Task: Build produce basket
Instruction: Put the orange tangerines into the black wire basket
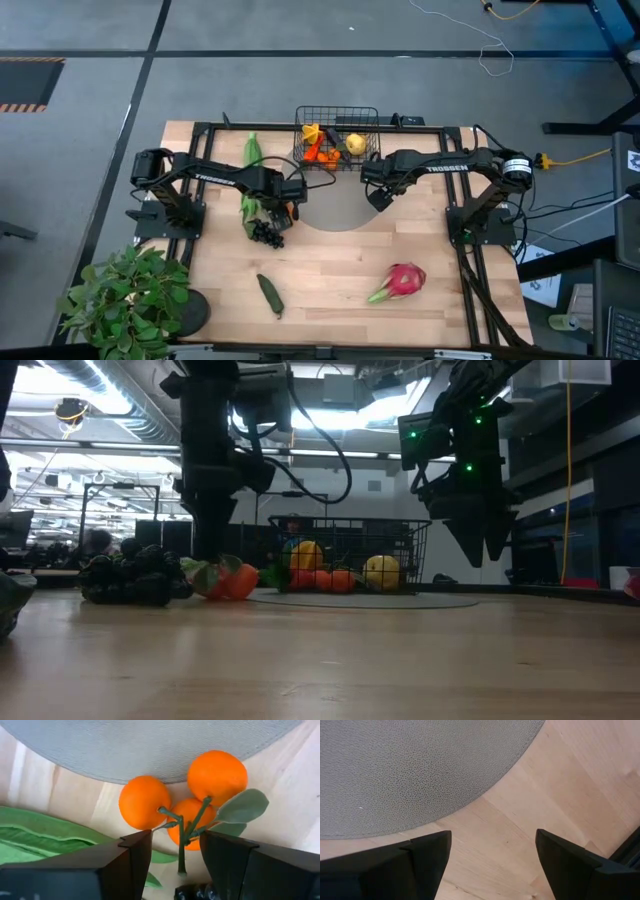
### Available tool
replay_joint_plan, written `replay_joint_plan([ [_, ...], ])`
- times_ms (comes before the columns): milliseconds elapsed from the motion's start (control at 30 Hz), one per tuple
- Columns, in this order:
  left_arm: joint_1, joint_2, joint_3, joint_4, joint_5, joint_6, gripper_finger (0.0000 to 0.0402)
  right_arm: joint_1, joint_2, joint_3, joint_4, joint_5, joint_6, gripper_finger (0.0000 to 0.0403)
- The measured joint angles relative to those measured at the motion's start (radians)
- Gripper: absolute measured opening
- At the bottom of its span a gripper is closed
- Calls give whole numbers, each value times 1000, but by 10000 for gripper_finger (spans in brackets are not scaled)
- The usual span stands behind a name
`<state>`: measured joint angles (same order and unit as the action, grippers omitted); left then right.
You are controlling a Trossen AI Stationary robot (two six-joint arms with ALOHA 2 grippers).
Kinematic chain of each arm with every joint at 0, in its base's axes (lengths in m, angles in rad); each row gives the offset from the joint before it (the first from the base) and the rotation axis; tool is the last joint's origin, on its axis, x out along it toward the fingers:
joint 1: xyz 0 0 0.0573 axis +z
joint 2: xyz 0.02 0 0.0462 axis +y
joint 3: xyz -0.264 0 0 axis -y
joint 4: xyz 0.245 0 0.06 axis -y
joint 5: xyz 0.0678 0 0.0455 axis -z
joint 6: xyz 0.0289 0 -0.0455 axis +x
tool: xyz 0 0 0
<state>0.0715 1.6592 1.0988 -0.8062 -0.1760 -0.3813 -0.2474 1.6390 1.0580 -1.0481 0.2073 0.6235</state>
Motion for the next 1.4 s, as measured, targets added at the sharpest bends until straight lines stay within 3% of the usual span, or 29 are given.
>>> replay_joint_plan([
  [500,0,0,0,12,-58,-51,156,0,0,0,0,0,0,279],
  [967,-3,-1,0,105,-69,92,156,0,0,0,0,0,0,279],
  [1400,-3,21,1,49,8,50,156,0,0,0,1,0,-1,279],
])
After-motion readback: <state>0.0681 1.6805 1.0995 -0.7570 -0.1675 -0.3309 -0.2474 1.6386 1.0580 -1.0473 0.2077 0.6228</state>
